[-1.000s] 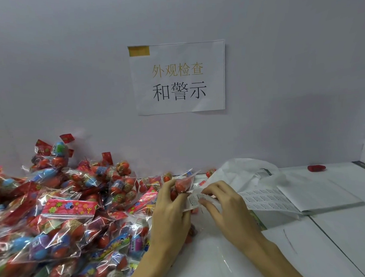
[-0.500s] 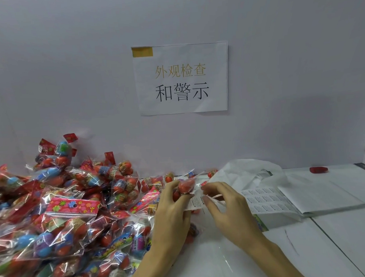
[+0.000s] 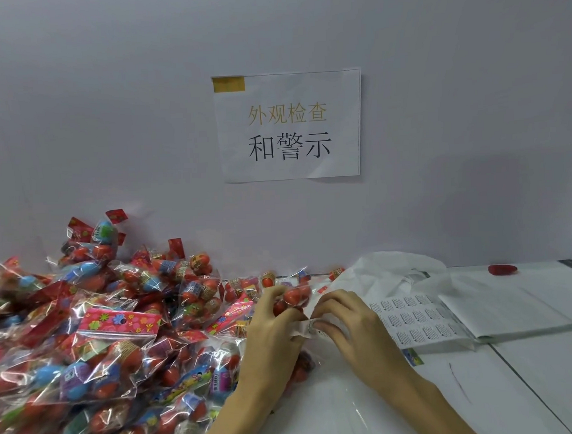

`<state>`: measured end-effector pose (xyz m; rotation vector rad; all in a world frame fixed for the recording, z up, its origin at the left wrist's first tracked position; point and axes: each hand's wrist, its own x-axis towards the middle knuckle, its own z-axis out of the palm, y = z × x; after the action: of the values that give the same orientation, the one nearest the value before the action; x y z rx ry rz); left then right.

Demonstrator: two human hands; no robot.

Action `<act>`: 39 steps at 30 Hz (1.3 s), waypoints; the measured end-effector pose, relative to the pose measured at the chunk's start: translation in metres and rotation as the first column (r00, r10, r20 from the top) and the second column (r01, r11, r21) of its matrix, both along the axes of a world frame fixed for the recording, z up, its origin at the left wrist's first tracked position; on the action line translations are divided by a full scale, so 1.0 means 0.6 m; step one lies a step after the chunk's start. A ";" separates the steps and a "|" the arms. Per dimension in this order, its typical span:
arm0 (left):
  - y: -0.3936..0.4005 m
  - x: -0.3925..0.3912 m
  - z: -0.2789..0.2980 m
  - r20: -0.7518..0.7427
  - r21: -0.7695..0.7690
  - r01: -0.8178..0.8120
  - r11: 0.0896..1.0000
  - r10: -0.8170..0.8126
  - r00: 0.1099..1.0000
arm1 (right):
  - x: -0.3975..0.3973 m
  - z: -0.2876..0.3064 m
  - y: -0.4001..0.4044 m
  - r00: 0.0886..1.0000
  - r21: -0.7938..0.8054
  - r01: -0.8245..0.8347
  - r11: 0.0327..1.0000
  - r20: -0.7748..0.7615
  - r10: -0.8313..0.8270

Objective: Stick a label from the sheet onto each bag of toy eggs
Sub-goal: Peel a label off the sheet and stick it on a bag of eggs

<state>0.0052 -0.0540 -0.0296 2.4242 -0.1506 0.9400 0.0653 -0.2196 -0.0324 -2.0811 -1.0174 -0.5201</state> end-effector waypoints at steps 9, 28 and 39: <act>0.007 -0.014 -0.001 -0.052 0.022 0.077 0.997 -0.076 0.996 | 0.002 0.000 -0.001 0.997 0.089 0.006 0.996 -0.074 0.001; 0.018 0.001 -0.013 0.063 -0.034 0.048 0.998 -0.046 0.997 | -0.006 0.007 0.001 0.984 0.222 -0.031 0.975 -0.167 0.069; 0.080 -0.015 0.040 -0.543 -0.420 0.090 0.903 -0.330 0.772 | 0.000 0.048 -0.020 0.755 0.738 0.266 0.620 -0.559 0.342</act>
<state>-0.0035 -0.0062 -0.0056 2.1594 -0.0088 0.0395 0.0652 -0.2318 -0.0036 -1.2257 -0.2762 -0.1052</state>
